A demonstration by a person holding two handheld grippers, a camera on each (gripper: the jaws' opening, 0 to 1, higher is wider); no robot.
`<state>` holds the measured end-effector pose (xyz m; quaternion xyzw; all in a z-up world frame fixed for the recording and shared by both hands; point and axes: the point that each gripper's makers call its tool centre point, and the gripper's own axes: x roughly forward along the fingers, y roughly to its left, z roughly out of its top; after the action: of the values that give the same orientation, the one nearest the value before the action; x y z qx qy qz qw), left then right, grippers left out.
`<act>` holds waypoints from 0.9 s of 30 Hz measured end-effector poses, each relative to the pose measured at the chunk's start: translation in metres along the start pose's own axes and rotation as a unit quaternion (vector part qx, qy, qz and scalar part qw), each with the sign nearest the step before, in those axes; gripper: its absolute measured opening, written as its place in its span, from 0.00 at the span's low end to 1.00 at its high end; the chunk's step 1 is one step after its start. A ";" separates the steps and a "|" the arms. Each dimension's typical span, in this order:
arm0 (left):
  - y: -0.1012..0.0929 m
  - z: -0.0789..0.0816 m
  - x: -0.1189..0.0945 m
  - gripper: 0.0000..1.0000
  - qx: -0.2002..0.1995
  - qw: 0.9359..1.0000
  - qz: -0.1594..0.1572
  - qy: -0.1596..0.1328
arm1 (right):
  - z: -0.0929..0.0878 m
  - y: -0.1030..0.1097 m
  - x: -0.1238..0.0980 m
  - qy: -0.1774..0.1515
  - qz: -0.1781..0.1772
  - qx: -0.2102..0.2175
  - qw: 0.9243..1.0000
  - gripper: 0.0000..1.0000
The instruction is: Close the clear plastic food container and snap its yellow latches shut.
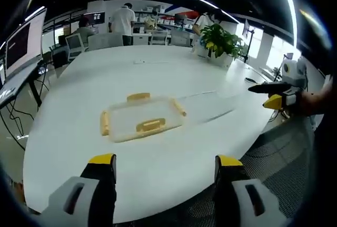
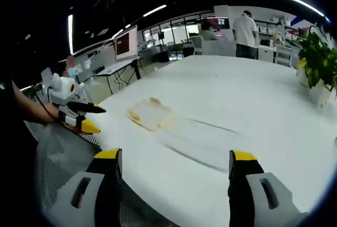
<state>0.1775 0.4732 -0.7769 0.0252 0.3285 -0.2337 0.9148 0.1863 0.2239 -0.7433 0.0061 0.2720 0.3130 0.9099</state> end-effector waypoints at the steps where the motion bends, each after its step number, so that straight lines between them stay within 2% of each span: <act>1: 0.000 0.001 0.000 0.76 0.001 1.000 0.000 -0.002 | 0.002 0.001 0.000 -0.006 0.003 0.003 1.000 0.84; 3: -0.001 0.001 0.000 0.77 -0.001 1.000 -0.001 -0.002 | -0.002 0.000 0.000 0.007 0.001 0.001 1.000 0.83; 12: -0.002 -0.001 0.001 0.81 -0.008 1.000 -0.004 0.000 | -0.001 0.003 0.000 0.001 0.008 0.010 1.000 0.83; 17: -0.003 0.000 0.000 0.80 -0.005 1.000 -0.007 0.000 | 0.000 0.003 0.000 0.000 0.011 0.011 1.000 0.83; 22: -0.009 0.003 0.001 0.81 -0.015 1.000 -0.022 -0.007 | -0.001 0.005 0.001 0.005 0.016 0.010 1.000 0.81; 27: -0.011 -0.001 0.003 0.80 -0.010 0.999 -0.030 0.007 | 0.000 0.007 0.001 0.006 0.024 0.018 1.000 0.77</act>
<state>0.1738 0.4625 -0.7786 0.0079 0.3375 -0.2575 0.9054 0.1825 0.2302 -0.7427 0.0271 0.2825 0.3301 0.9003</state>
